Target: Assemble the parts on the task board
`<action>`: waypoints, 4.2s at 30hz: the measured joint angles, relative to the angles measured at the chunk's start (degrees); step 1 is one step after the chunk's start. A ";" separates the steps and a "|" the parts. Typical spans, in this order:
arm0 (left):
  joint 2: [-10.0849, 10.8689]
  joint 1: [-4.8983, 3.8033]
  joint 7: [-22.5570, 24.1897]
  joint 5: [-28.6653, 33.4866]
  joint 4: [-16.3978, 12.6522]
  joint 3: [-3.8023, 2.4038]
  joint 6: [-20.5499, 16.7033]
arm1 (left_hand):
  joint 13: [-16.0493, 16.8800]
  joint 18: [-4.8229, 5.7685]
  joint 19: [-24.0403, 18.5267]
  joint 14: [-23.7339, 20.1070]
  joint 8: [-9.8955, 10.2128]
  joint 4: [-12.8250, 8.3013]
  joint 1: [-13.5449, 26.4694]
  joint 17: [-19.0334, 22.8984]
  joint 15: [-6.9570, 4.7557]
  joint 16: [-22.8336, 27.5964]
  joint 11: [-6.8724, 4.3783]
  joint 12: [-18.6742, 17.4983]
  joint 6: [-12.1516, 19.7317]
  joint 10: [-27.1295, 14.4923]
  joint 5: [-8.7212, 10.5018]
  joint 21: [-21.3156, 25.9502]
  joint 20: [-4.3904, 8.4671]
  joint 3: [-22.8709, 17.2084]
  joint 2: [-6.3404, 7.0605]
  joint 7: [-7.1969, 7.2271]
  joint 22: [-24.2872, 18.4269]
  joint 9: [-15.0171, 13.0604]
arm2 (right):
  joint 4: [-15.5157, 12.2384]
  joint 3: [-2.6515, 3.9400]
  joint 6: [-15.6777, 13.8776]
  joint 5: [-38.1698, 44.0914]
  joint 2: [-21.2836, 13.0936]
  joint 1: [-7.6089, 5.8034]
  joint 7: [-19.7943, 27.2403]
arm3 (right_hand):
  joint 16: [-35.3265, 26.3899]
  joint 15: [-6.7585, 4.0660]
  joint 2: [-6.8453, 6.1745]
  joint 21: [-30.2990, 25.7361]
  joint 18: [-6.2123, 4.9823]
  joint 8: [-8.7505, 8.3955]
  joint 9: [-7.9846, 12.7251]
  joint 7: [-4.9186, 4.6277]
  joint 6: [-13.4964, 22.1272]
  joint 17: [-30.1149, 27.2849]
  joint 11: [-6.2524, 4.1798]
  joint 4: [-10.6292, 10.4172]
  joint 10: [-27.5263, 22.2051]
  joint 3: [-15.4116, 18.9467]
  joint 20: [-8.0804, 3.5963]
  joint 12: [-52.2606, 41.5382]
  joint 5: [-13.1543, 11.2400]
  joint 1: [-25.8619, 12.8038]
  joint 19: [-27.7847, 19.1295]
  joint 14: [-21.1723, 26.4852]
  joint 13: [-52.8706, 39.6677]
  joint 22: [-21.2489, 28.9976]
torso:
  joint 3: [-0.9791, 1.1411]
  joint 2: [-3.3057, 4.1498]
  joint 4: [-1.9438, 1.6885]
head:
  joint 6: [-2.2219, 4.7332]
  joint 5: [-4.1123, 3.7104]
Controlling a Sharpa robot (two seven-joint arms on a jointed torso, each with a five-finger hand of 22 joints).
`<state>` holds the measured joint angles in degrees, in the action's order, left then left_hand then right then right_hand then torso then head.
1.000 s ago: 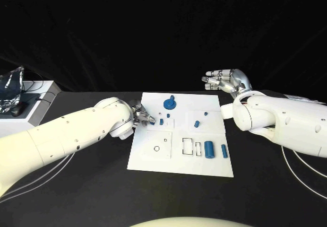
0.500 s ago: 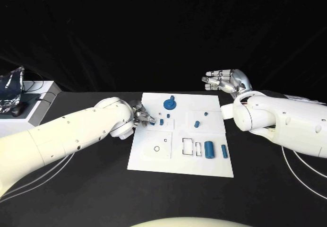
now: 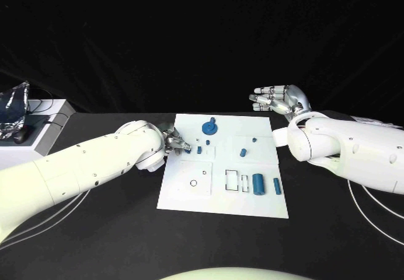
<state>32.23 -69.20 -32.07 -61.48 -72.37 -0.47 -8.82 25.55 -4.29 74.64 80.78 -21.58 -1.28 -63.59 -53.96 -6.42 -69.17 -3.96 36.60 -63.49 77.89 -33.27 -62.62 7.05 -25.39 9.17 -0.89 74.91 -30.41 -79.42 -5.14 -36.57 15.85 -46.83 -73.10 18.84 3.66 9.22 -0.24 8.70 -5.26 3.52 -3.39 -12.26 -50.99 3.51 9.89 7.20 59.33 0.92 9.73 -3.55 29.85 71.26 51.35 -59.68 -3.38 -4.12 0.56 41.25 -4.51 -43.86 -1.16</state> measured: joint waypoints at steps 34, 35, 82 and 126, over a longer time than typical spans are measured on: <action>0.42 0.70 0.27 -0.37 -0.94 -0.01 -1.34 | -0.38 0.00 0.00 0.00 -0.40 -0.17 -0.17 -0.04 0.01 -0.22 0.13 0.45 0.01 -0.08 0.10 0.00 0.00 0.16 0.17 0.01 0.00 -2.27 | 0.01 0.00 0.20 0.00 -0.18 0.00 -0.02 | 0.00 0.00 0.00 0.00 -0.01 0.00 0.00 0.00 0.00 0.00 0.00 0.00 0.00 0.00 0.00 0.00 0.00 0.00 0.00 0.00 0.00 0.00 | 0.01 -0.02 -0.01 | -0.58 -0.20; 0.49 0.70 0.27 -0.44 -1.00 -0.01 -1.19 | -0.39 0.00 0.01 0.00 -0.43 -0.17 -0.25 -0.04 0.01 -0.22 0.13 0.45 0.01 -0.07 0.10 0.00 -0.01 0.16 0.25 0.01 0.00 -2.27 | 0.01 0.00 0.21 0.00 -0.18 0.00 -0.02 | 0.00 0.00 0.00 0.00 0.00 0.00 0.00 0.00 0.00 0.00 0.00 0.00 0.00 0.00 0.00 0.00 0.00 0.00 0.00 0.00 0.00 0.00 | 0.01 -0.03 -0.01 | -0.59 -0.21; -1.30 0.32 -0.40 -1.27 1.56 -0.36 2.49 | -2.63 0.85 0.20 0.33 -2.68 -1.82 2.95 -3.06 -0.12 -1.94 -0.13 1.13 0.09 0.78 0.13 -0.41 -0.20 1.82 -2.95 0.10 0.00 -7.27 | 0.18 0.00 0.40 -0.01 -0.25 0.01 -0.01 | 0.00 0.00 0.00 0.21 0.00 0.00 0.00 0.01 -0.01 0.00 0.00 0.00 0.00 0.00 0.00 0.00 0.00 0.00 0.00 0.00 0.00 0.00 | 0.08 0.02 0.03 | -0.63 -0.08; -1.60 0.67 -0.43 -1.47 1.74 -0.15 3.67 | -4.35 0.82 0.63 0.51 -3.56 3.96 -5.08 -3.53 -0.34 -2.00 -1.17 2.90 -2.88 1.52 0.63 -0.17 -0.20 27.24 -8.54 2.66 0.00 -5.48 | 0.17 0.00 0.41 -0.02 -0.33 0.02 -0.03 | 0.00 0.00 0.00 0.21 0.56 0.00 0.00 0.01 -0.01 0.00 0.00 0.00 0.00 0.00 0.00 0.00 0.00 0.00 0.00 0.00 0.00 0.00 | 0.00 -0.01 0.03 | -0.71 -0.34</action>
<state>30.63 -68.53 -32.50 -62.95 -70.63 -0.61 -5.15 21.20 -3.46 75.26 81.29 -25.14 2.67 -68.67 -57.49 -6.76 -71.17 -5.13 39.50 -66.37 79.41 -32.65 -62.79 6.85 1.85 0.63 1.77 74.91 -35.89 -79.25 -5.14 -36.16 15.83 -47.16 -73.08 18.82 3.66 9.22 -0.24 8.91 -4.70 3.52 -3.39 -12.24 -51.00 3.52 9.89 7.19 59.33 0.93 9.73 -3.54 29.84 71.26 51.36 -59.68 -3.38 -4.12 0.56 41.25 -4.48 -44.58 -1.50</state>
